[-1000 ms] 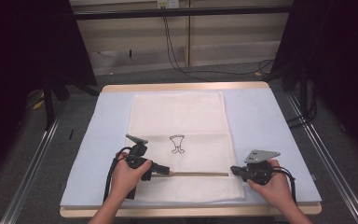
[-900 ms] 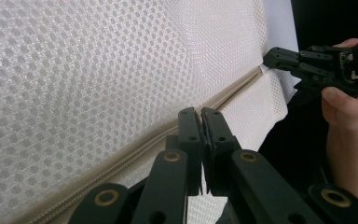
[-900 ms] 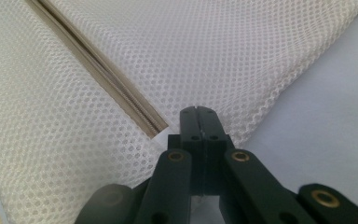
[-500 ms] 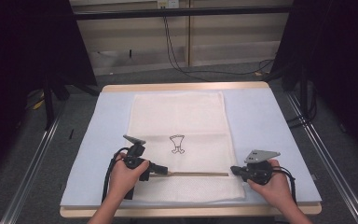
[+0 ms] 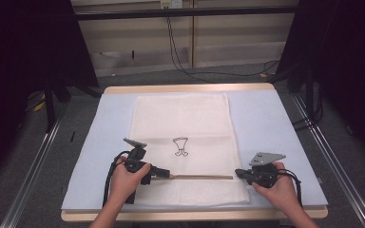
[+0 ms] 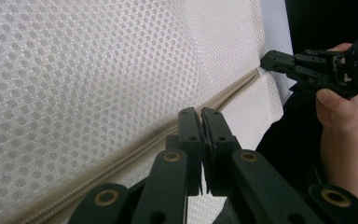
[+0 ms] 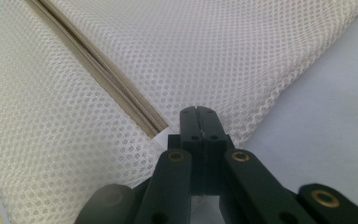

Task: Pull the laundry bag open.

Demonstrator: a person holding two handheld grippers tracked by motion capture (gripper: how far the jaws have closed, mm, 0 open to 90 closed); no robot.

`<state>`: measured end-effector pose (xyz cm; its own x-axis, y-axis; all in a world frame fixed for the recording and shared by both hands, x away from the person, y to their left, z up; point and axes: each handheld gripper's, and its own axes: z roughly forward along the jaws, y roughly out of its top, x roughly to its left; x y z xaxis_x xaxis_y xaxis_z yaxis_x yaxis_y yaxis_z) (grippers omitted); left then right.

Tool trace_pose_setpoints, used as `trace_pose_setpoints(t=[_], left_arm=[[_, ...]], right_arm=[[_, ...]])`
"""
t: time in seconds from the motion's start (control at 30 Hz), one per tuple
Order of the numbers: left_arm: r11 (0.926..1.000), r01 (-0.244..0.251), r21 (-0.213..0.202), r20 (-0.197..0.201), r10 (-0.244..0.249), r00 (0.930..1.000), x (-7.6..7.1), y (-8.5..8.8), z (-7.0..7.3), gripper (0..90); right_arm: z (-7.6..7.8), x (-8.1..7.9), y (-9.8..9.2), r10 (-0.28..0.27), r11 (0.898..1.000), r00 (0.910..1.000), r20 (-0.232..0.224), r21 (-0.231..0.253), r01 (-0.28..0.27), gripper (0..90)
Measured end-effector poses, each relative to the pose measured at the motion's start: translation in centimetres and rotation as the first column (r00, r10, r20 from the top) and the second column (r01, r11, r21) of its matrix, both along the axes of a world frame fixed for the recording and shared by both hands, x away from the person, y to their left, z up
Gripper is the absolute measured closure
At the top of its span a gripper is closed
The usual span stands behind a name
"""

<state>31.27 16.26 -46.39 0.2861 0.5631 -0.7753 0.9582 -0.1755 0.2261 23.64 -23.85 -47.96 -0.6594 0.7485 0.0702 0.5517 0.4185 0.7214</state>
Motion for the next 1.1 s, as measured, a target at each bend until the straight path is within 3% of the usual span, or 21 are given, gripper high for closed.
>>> trace_pose_setpoints(t=[0.1, 0.17, 0.2, 0.4, 0.5, 0.9, 0.93, 1.03, 1.1], left_arm=[[1.0000, -0.002, -0.010, 0.003, 0.002, 1.0000, 0.0, 0.3, -0.1, 87.4], [1.0000, -0.002, 0.008, 0.012, 0.001, 0.9999, 0.0, 0.4, 0.0, 87.4], [0.9999, -0.011, -0.009, -0.001, 0.011, 0.9999, -0.1, 0.4, 0.1, 87.4], [0.9998, -0.012, -0.018, 0.000, 0.012, 0.9999, -0.1, 0.5, 0.1, 87.4], [1.0000, -0.005, -0.001, 0.014, 0.005, 0.9999, -0.1, 0.6, 0.1, 87.4], [0.9997, -0.018, -0.013, 0.010, 0.018, 0.9998, -0.1, 1.0, 0.1, 87.4], [0.9999, -0.016, 0.001, 0.021, 0.016, 0.9997, -0.1, 1.1, 0.1, 87.4], [0.9995, -0.032, -0.006, 0.000, 0.032, 0.9995, -0.2, 1.2, 0.3, 87.4], [0.9995, -0.028, -0.011, 0.007, 0.029, 0.9996, -0.2, 1.4, 0.2, 87.4]], right_arm=[[0.0, 0.0, 0.0, 0.000, 1.000, 1.0000, 0.002, -0.002, 0.000, 90.0], [0.0, 0.0, 0.0, 0.000, 1.000, 1.0000, 0.002, -0.001, 0.000, 90.0], [0.0, 0.0, 0.0, 0.002, 1.000, 1.0000, 0.003, -0.001, -0.002, 90.0], [0.0, 0.0, 0.0, -0.002, 1.000, 1.0000, 0.003, -0.007, 0.002, 90.0], [0.0, 0.0, 0.0, 0.002, 1.000, 1.0000, 0.001, -0.002, -0.002, 90.0], [0.0, 0.0, 0.0, 0.004, 1.000, 1.0000, 0.001, -0.002, -0.004, 90.0], [0.0, 0.0, 0.0, 0.004, 1.000, 1.0000, 0.001, -0.002, -0.004, 90.0], [0.0, 0.1, 0.0, 0.004, 1.000, 1.0000, -0.001, 0.000, -0.004, 90.0], [0.0, 0.0, 0.0, 0.004, 1.000, 1.0000, 0.001, -0.002, -0.004, 90.0]])
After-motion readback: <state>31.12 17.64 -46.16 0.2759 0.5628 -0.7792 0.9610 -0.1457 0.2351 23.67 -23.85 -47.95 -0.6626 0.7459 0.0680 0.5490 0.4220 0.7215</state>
